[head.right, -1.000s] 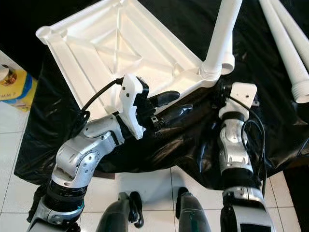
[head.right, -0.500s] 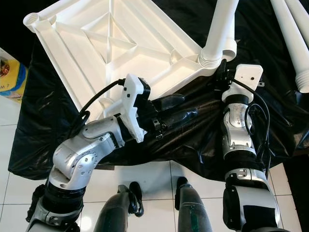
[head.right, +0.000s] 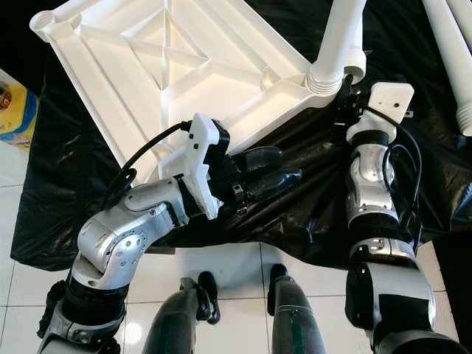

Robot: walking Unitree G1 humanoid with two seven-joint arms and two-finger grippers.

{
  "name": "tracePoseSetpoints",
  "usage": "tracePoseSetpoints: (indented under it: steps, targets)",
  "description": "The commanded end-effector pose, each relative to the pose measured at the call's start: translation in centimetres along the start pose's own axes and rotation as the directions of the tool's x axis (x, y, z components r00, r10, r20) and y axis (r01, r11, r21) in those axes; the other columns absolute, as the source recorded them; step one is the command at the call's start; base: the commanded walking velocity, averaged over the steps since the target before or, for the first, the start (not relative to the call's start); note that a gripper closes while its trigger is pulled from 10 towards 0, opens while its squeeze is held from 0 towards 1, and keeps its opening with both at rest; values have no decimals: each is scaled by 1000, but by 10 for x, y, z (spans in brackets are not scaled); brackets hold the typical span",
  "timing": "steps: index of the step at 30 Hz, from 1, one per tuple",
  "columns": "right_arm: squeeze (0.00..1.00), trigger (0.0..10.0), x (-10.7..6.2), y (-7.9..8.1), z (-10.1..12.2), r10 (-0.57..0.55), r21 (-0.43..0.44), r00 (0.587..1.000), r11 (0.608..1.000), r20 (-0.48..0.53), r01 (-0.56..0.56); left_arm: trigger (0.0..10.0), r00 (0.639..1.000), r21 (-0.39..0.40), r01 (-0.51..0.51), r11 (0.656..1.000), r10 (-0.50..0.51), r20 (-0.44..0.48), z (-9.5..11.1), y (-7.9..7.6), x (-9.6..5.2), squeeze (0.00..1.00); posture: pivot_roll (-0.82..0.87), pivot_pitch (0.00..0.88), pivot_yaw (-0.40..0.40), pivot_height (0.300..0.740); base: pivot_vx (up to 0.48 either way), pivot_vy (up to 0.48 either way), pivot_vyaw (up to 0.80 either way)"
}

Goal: Building children table

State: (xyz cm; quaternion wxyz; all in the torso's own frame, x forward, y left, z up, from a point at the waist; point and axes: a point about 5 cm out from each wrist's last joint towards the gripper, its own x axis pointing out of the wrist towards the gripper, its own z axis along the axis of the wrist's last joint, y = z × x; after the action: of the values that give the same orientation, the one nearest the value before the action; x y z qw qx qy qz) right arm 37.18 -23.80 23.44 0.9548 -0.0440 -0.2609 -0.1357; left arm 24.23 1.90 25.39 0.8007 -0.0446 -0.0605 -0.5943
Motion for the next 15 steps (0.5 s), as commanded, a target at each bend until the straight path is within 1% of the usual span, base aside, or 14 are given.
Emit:
tracePoseSetpoints:
  steps: [1,2,3,5,6,7,9,10,13,15]
  targets:
    - [0,10000,-10,-5,-22,-6,2,993,1000,-114,7,10000,1000,5,13,1000,-13,3,2,-5,-1,0,155,408,131,740,0,0,0]
    - [0,10000,-4,-4,-19,-2,22,993,1000,-115,5,10000,1000,4,4,1000,-4,2,3,-5,-2,0,158,411,129,740,0,0,0]
    - [0,10000,-4,-4,-19,-2,22,993,1000,-115,5,10000,1000,4,4,1000,-4,2,3,-5,-2,0,158,411,129,740,0,0,0]
    - [0,10000,6,-2,-12,9,79,994,997,-111,0,10000,1000,-3,-14,1000,14,2,4,-4,-3,0,157,412,127,740,0,0,0]
    - [0,10000,6,-2,-12,9,79,994,997,-111,0,10000,1000,-3,-14,1000,14,2,4,-4,-3,0,157,412,127,740,0,0,0]
    - [0,10000,10,-1,-9,19,108,994,994,-109,-8,10000,1000,-6,-19,1000,19,2,3,-4,-3,0,157,416,125,740,0,0,0]
    - [0,10000,10,-1,-9,19,108,994,994,-109,-8,10000,1000,-6,-19,1000,19,2,3,-4,-3,0,157,416,125,740,0,0,0]
    - [0,10000,13,-1,-8,28,132,993,991,-112,-13,10000,1000,-8,-22,1000,22,2,3,-4,-3,0,158,415,124,740,0,0,0]
    - [0,10000,16,-1,-6,39,140,993,990,-114,-23,10000,1000,-10,-26,1000,26,3,3,-5,-3,0,160,419,125,740,0,0,0]
    - [0,10000,25,0,-1,64,151,991,987,-120,-46,10000,999,-14,-37,999,37,6,4,-4,-2,0,165,419,128,740,0,0,0]
